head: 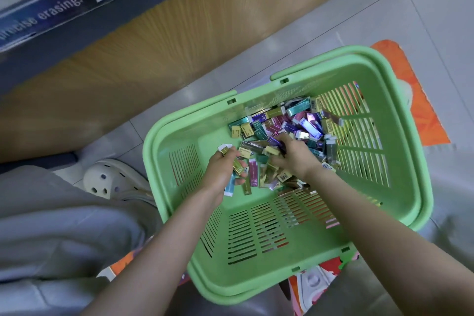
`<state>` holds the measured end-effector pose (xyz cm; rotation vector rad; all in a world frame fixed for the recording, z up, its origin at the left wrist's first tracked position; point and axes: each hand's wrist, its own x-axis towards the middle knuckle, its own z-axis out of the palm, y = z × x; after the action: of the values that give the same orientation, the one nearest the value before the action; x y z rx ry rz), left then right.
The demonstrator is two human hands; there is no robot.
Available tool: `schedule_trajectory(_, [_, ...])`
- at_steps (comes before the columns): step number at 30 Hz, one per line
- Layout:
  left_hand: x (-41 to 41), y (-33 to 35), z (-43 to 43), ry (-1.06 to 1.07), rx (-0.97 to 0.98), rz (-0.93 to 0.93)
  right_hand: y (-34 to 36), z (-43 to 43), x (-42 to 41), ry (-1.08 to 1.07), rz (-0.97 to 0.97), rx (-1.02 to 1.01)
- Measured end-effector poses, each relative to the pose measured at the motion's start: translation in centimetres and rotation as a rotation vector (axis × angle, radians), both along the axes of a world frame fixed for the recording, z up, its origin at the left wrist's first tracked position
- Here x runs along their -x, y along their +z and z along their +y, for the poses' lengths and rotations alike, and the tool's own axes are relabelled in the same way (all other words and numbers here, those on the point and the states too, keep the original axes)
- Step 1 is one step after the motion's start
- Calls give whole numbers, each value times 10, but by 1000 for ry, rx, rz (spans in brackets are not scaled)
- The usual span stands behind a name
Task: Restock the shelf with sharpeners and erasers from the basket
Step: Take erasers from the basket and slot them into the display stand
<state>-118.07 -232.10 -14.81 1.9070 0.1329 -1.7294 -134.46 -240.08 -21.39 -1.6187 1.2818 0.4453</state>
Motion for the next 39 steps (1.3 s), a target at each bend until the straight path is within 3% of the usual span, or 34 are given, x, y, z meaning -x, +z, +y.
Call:
schedule_trajectory(8, [10,22,-1,-13,73,-2,55,3,-12,-267,-326,-65])
schedule_trajectory(15, [18,56,3,-37,251,-34,97,23,-36,-311,-392,82])
schedule_trajectory(24, [-1,92,34,-281,399,-85,156,45,-30,-275,-465,10])
schedule_trajectory(27, [-6,111,39,-315,430,-40,181,53,-31,-238,-507,86])
schedule_trajectory(32, [-22,147,43,-266,506,53,221,55,-40,-200,-608,100])
schedule_trajectory(36, [-36,167,49,-247,546,-18,245,53,-47,-77,-635,43])
schedule_trajectory(39, [-50,184,50,-238,586,-90,263,45,-55,-8,-601,205])
